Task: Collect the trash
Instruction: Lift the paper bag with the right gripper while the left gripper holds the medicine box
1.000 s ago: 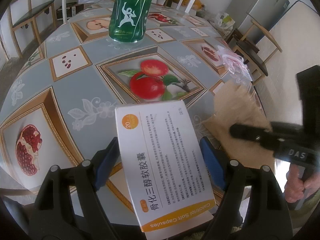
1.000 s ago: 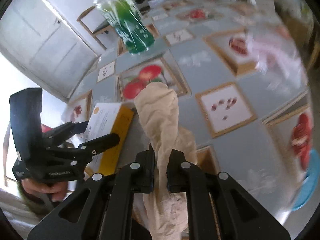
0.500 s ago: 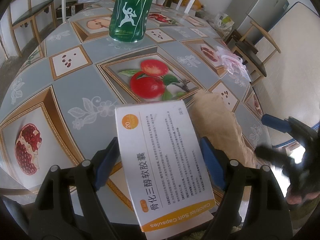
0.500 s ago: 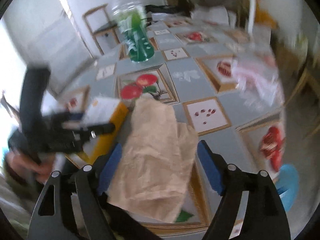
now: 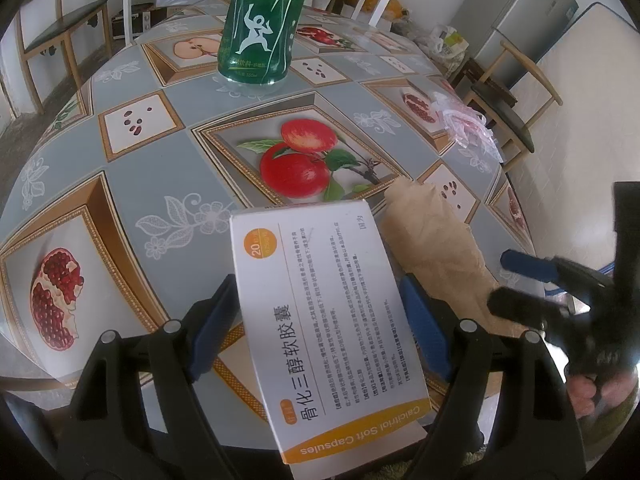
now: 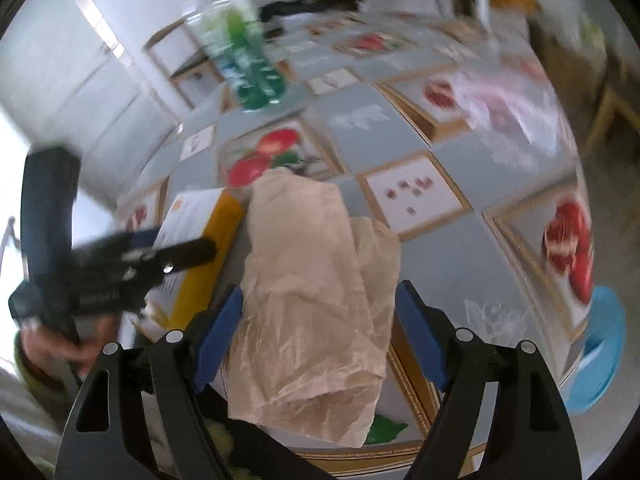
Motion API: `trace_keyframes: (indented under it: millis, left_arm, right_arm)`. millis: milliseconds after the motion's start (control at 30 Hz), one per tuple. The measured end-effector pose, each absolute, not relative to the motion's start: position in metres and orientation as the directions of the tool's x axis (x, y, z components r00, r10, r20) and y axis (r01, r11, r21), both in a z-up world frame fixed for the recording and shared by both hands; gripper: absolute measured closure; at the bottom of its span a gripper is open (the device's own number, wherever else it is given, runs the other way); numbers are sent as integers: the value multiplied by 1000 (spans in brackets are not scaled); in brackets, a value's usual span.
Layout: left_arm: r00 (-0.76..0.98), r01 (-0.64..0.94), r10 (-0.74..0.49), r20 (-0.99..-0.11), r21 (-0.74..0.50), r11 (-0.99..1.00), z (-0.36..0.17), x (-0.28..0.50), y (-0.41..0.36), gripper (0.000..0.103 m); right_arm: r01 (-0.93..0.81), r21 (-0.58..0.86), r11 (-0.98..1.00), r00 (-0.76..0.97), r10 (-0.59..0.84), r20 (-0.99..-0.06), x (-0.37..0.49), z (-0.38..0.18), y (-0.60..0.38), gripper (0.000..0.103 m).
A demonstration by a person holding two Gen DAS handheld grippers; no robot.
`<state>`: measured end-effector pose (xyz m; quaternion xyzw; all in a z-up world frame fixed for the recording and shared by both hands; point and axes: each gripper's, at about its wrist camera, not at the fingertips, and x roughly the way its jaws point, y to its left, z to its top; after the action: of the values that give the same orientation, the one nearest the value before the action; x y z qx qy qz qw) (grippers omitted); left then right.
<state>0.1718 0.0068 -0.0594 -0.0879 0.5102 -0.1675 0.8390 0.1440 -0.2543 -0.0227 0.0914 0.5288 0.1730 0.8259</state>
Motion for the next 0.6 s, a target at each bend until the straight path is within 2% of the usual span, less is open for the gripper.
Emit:
trace_keyframes:
  millis: [300, 600]
  left_arm:
    - [422, 192, -369, -828, -316, 929, -59, 172, 6, 26]
    - [423, 187, -372, -826, -322, 928, -59, 173, 7, 26]
  right_arm:
    - [-191, 273, 943, 359, 326, -875, 143, -36, -232, 27]
    - [-221, 52, 974, 415, 142, -898, 136, -38, -215, 59]
